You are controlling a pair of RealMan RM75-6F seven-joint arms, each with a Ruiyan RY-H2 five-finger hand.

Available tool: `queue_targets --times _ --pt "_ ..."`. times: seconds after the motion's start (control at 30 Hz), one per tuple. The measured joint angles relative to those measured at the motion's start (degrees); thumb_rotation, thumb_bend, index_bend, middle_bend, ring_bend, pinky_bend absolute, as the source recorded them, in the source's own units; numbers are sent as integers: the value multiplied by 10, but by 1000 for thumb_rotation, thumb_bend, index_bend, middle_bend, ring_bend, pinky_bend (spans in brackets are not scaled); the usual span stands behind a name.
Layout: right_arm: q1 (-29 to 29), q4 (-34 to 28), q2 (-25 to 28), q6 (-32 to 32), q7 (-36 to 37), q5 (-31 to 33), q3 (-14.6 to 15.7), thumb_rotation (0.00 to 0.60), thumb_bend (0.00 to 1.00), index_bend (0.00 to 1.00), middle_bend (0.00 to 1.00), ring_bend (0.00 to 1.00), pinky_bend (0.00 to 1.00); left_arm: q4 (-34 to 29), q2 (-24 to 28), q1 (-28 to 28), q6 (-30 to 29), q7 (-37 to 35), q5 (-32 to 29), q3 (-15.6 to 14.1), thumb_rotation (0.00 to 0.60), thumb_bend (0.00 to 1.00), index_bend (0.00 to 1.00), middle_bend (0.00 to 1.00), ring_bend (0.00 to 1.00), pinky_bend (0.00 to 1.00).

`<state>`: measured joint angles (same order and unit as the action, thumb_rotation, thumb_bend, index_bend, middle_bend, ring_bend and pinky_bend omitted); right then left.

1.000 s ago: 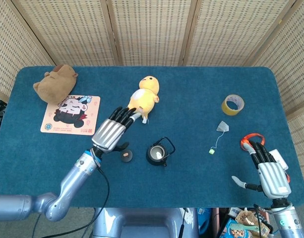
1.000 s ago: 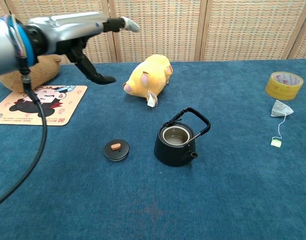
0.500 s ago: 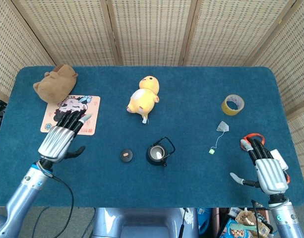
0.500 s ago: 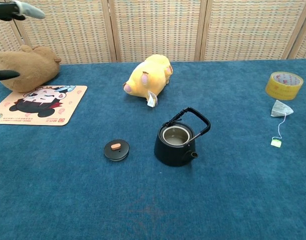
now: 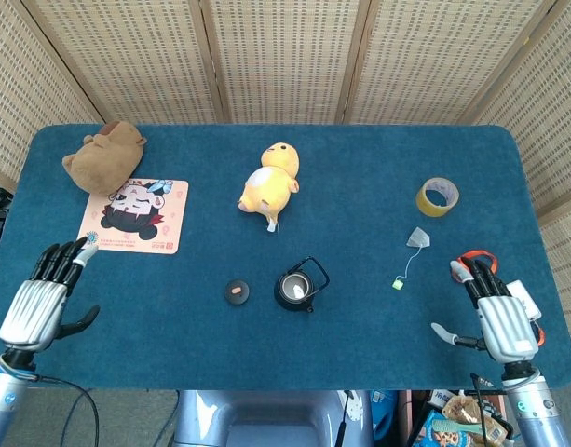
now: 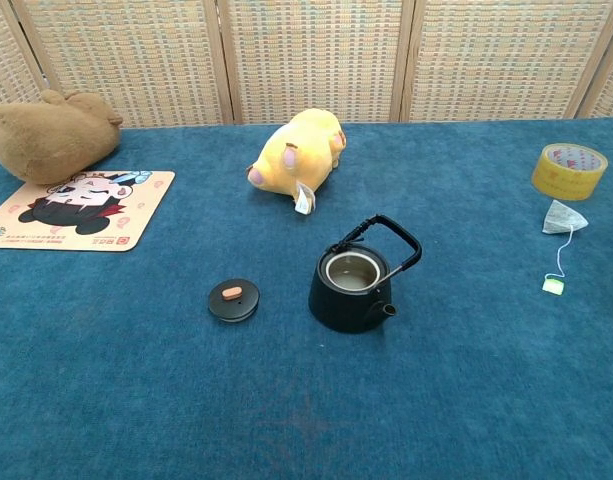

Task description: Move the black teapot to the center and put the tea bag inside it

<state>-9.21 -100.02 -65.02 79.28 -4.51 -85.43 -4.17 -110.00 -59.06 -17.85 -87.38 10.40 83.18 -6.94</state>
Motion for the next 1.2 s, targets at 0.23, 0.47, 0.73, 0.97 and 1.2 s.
queue_targets --times 0.23,0.47,0.73,0.97,1.2 --pt "-13 6 -3 -16 2 7 -7 344 353 69 143 14 237 27 -11 52 -22 -25 9 -10 600 315 0 0 0 0" --pt "-36 16 -10 -41 2 17 -17 341 354 69 146 14 237 47 -18 86 -28 -41 13 -12 600 314 0 0 0 0" --pt "-63 28 -19 -69 1 29 -30 346 353 69 158 14 237 57 -16 111 -30 -55 13 -4 600 314 0 0 0 0" --pt "-85 41 -27 -95 1 42 -38 344 353 69 170 15 237 64 -14 123 -24 -66 9 8 600 315 0 0 0 0" --pt "-110 62 -36 -128 9 62 -47 352 353 69 205 33 237 68 -13 131 -19 -70 8 19 600 314 0 0 0 0"
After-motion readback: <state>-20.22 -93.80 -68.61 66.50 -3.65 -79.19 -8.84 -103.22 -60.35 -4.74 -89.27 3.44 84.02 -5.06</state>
